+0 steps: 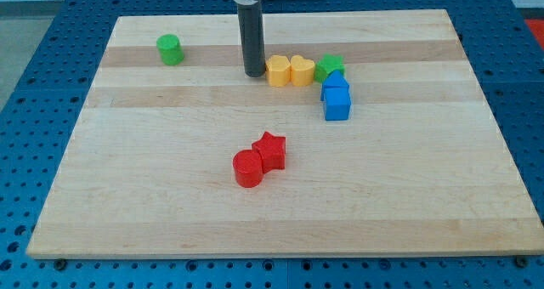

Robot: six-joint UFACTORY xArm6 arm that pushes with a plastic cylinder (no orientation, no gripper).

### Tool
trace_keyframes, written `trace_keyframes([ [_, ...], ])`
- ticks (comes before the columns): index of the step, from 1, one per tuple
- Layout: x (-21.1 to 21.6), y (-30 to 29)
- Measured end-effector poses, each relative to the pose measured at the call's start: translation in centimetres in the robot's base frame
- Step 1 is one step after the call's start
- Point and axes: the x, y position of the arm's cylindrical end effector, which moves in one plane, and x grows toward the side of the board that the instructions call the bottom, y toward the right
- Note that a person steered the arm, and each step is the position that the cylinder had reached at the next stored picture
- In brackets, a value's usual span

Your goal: Point your arm at green circle

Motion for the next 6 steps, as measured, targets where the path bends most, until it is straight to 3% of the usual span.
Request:
trace_keyframes([
  [2,0.0,0.0],
  [3,-2.1,-1.4],
  [6,-9.4,-11.9],
])
